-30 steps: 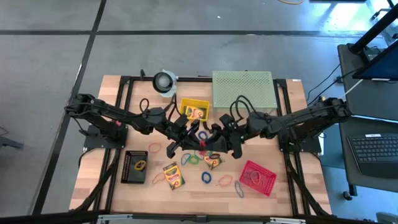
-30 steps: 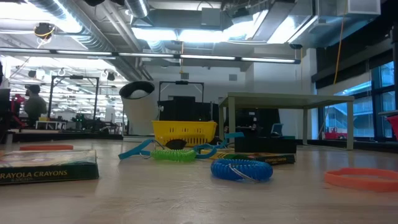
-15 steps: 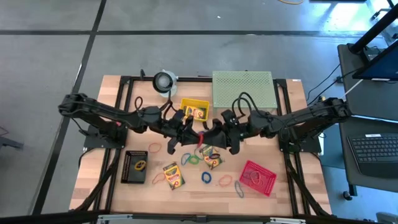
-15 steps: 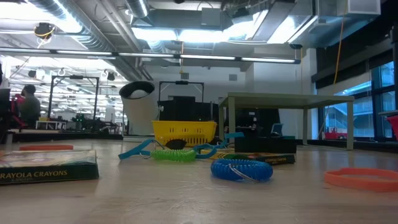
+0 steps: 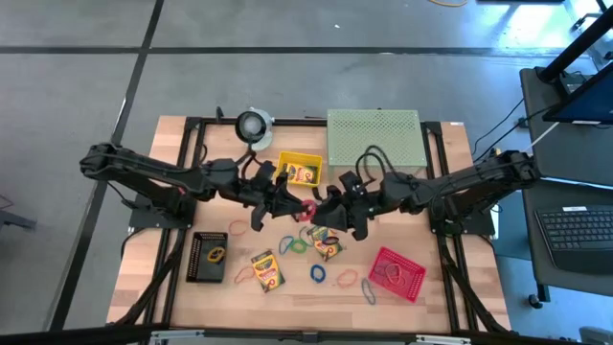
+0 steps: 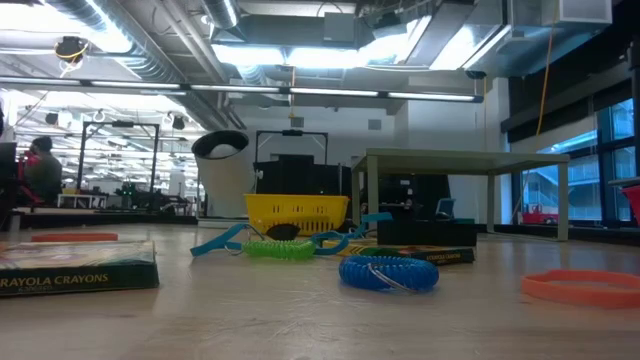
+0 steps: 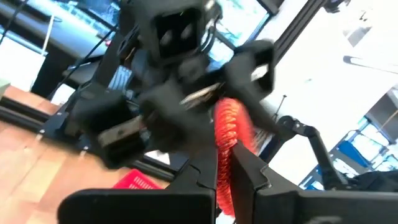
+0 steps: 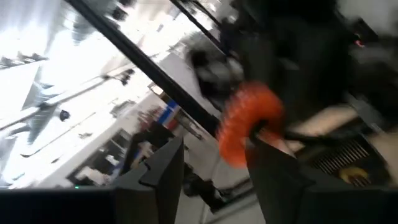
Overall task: Pick & Place Office Desk Supplies
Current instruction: Put the orange spring keychain into the black bin
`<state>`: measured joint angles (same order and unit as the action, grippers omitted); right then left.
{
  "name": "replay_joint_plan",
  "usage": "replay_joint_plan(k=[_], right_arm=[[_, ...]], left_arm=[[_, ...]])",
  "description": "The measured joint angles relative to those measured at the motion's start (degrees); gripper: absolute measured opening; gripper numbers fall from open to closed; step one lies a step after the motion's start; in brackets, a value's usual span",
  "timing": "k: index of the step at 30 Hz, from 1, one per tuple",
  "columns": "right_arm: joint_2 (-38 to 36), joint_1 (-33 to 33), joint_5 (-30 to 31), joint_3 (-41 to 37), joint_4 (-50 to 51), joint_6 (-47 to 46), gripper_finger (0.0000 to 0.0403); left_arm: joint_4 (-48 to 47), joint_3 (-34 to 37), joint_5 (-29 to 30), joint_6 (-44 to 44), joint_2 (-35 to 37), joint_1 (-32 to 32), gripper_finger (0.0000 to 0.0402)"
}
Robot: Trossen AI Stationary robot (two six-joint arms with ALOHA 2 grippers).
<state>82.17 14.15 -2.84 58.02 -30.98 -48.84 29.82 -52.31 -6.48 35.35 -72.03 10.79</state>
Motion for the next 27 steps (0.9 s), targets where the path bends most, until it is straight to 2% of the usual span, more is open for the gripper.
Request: replay_joint_plan(k=[3,7,10,19,24,27], right_arm=[[0.07,0.00,3.57,0.00,3.49,-0.14,0.0183],[0.05,-0.31,9.72,0.00,3.18,1.01,0.0185],[0.05,-0.93,10.82,0.00,3.63,1.78,0.0182],[0.04,-1.62,11.00,0.02,8.56,1.48,0.0168],[0.00,-1.62,9.42,0.02,10.19,1.46,0.0166],[0.00,-1.52,8.05,0.02,15.82,1.48,0.0166]], left_arm=[[-0.25,0.00,-0.10,0.07,1.36,0.00,0.0010],[-1.93,-0.02,-0.05,0.78,2.87,0.00,0.0010],[-6.45,-0.03,0.12,2.56,4.05,0.13,0.0010],[-42.57,-0.02,4.43,11.44,12.07,1.49,0.0010],[-58.53,-0.02,4.43,16.82,16.68,4.85,0.0010],[-70.20,-0.03,4.15,24.70,17.18,8.87,0.0010]])
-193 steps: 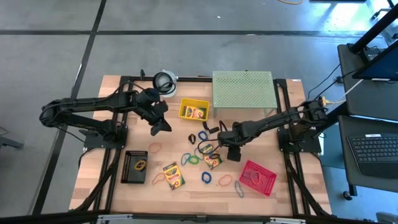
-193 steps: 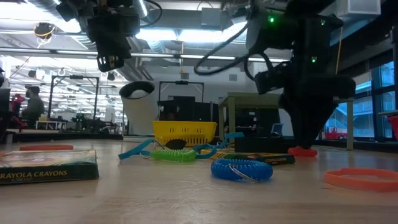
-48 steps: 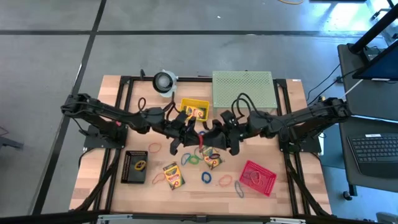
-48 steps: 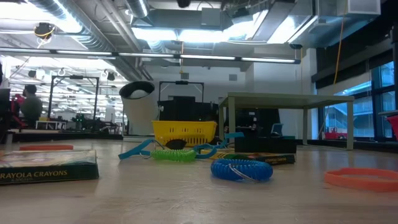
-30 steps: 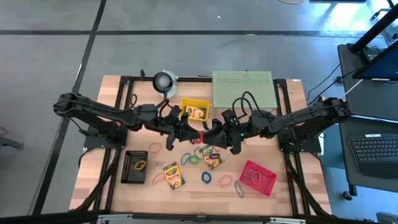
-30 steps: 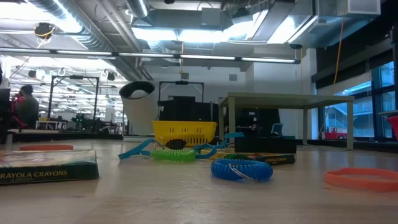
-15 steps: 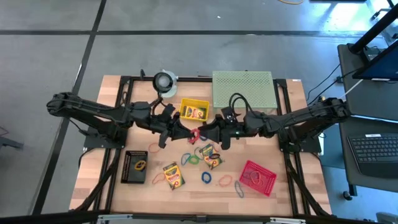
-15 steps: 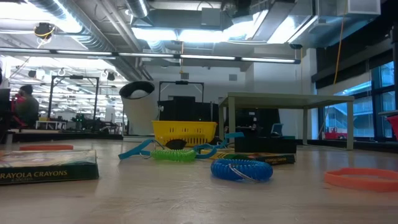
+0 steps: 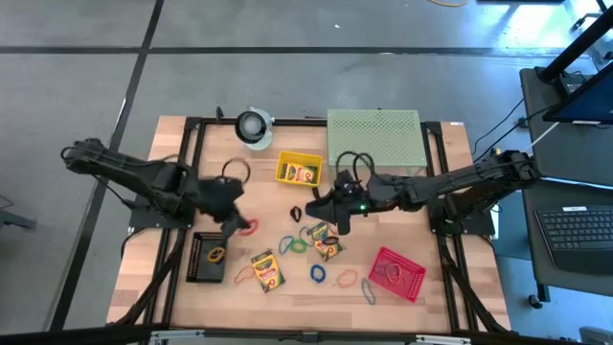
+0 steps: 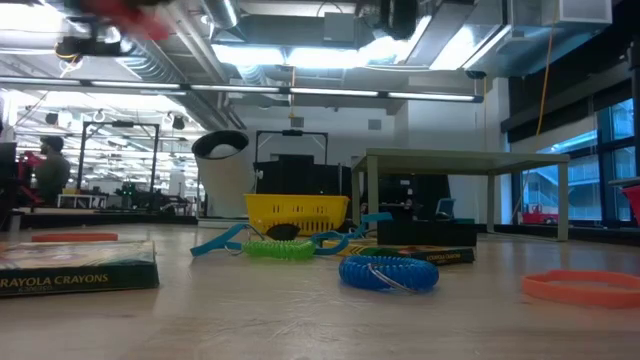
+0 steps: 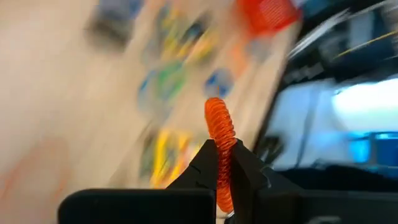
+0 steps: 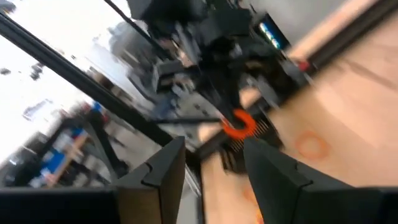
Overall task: Pick & Place Office Desk Supplies
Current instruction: Put the orange spring keychain into the black bin
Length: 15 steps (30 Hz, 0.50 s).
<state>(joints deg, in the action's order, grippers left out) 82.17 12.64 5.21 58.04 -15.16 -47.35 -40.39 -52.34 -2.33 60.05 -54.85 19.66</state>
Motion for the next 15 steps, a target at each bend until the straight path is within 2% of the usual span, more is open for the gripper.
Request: replay_joint_plan(k=[3,7,15], right_arm=[[0.00,0.54,-0.09,0.00,7.29,0.55,0.0166],[0.00,0.99,-0.11,0.00,13.21,4.33,0.0166],[0.00,0.44,-0.10,0.00,14.35,6.01,0.0166]], left_arm=[[-9.29,0.01,-0.40,5.56,-1.79,5.44,0.0010],[-16.74,0.05,-2.53,9.92,-5.04,11.21,0.0010],[-20.28,0.05,-5.99,12.68,-13.97,16.92,0.0010]])
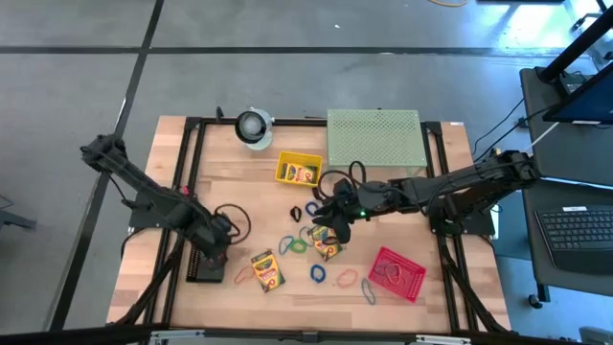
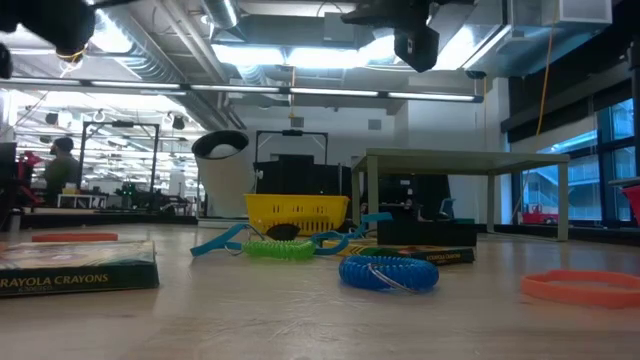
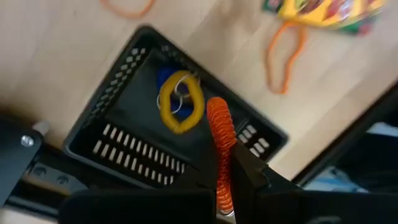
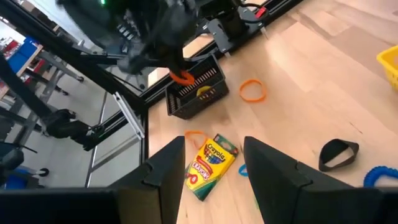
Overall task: Pick & Place Office Desk Supplies
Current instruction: Put the orange spring keychain into the black bin
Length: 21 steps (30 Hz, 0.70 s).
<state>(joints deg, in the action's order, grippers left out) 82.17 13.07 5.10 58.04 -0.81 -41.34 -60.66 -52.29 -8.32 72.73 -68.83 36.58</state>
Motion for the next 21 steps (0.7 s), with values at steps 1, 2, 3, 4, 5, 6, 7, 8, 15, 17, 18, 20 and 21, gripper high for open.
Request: replay_joint_plan(k=[1,2,3,4,5,6,7,8,15,17,18,20,21], right_arm=[[0.00,-0.01,0.00,0.00,-0.01,0.00,0.0166],[0.00,-0.01,0.00,0.00,-0.01,0.00,0.0166],[0.00,-0.01,0.00,0.00,0.02,0.00,0.0166],[0.00,-0.01,0.00,0.00,0.02,0.01,0.0166],[0.00,-0.01,0.00,0.00,0.06,0.10,0.0166],[0.00,0.01,-0.02,0.00,0.31,0.31,0.0166],[0.00,0.07,-0.02,0.00,0.87,0.77,0.0166],[0.00,0.07,0.00,0.00,1.69,1.21,0.0166],[0.39,0.40,0.05,0.00,9.94,2.42,0.0166],[0.37,0.72,0.02,0.03,10.64,2.38,0.0166],[0.37,0.85,0.00,0.04,11.27,2.39,0.0166],[0.37,1.10,0.02,0.04,12.17,2.77,0.0166],[0.37,1.25,0.02,0.04,12.30,2.88,0.0166]], left_arm=[[0.02,0.09,-0.11,0.00,-1.19,0.40,0.0010],[0.07,0.29,-0.14,0.00,-2.37,0.74,0.0010],[-0.08,0.42,-0.17,-0.04,-3.63,1.05,0.0010],[-0.07,0.52,-0.21,-0.23,-4.82,1.29,0.0010],[0.04,0.65,-0.25,-0.29,-5.96,1.51,0.0010],[0.10,0.81,-0.26,-0.30,-6.93,1.66,0.0010],[0.02,0.95,-0.24,-0.30,-7.85,1.75,0.0010],[0.00,1.10,-0.24,-0.30,-8.84,1.77,0.0010],[0.02,1.20,-0.19,-2.77,-13.88,1.75,0.0057],[0.02,1.20,-0.19,-3.51,-14.51,1.75,0.0073],[0.00,1.20,-0.22,-3.87,-14.73,1.75,0.0079],[0.02,1.20,-0.24,-4.75,-14.73,1.75,0.0091],[-0.02,1.20,-0.24,-5.03,-14.46,1.66,0.0097]])
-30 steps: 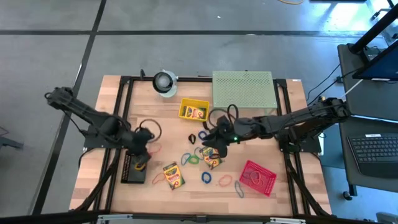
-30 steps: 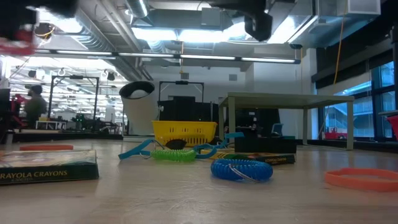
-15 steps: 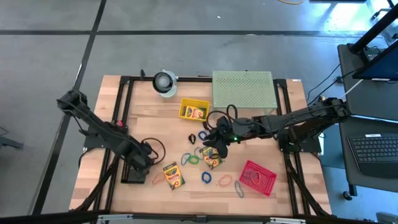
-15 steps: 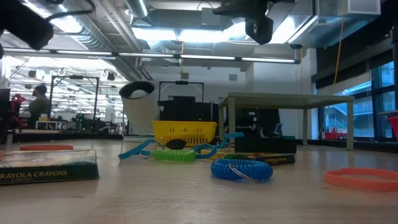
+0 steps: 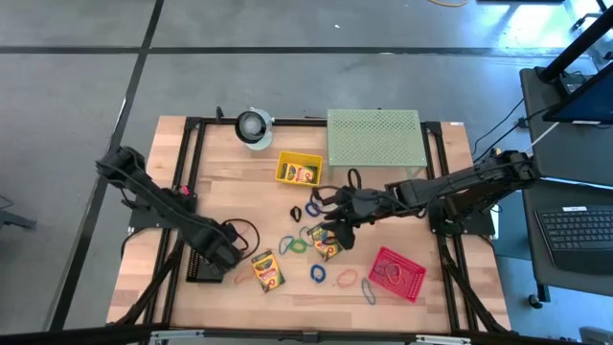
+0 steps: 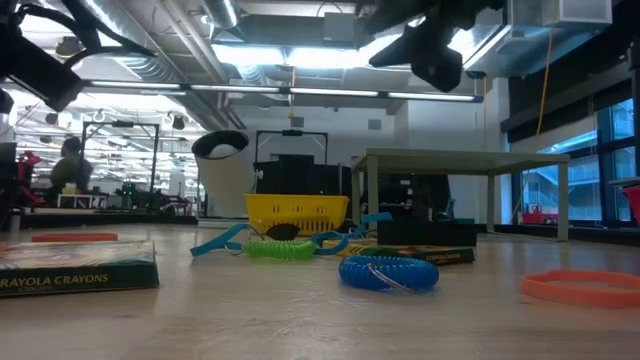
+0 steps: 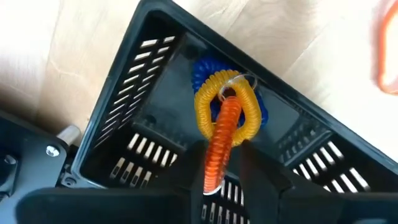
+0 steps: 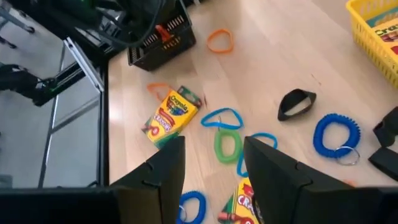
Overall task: Pick & Place Office Desk Supplies
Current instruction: Put the orange spring keychain into the black bin, then put the black rubber band into the red bin
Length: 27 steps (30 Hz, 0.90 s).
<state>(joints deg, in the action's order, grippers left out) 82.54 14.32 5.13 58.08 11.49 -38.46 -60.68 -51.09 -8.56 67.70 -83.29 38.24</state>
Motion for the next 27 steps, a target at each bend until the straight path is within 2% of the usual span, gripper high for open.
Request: replay_joint_plan(k=[7,16,21,27], right_arm=[[2.85,0.16,1.74,0.00,5.48,2.90,0.0166],[12.59,0.34,-3.85,0.00,6.97,3.28,0.0166],[14.08,0.42,-4.09,0.00,11.56,6.85,0.0164],[14.07,0.65,-4.09,0.00,15.19,16.62,0.0151]], left_arm=[[-0.86,-0.02,0.07,0.20,4.19,-1.12,0.0128],[-0.82,-0.02,1.58,3.11,12.20,-1.59,0.0133],[0.03,-0.02,7.04,5.57,16.55,-1.59,0.0132],[2.28,-0.02,16.74,6.06,19.69,-1.59,0.0130]])
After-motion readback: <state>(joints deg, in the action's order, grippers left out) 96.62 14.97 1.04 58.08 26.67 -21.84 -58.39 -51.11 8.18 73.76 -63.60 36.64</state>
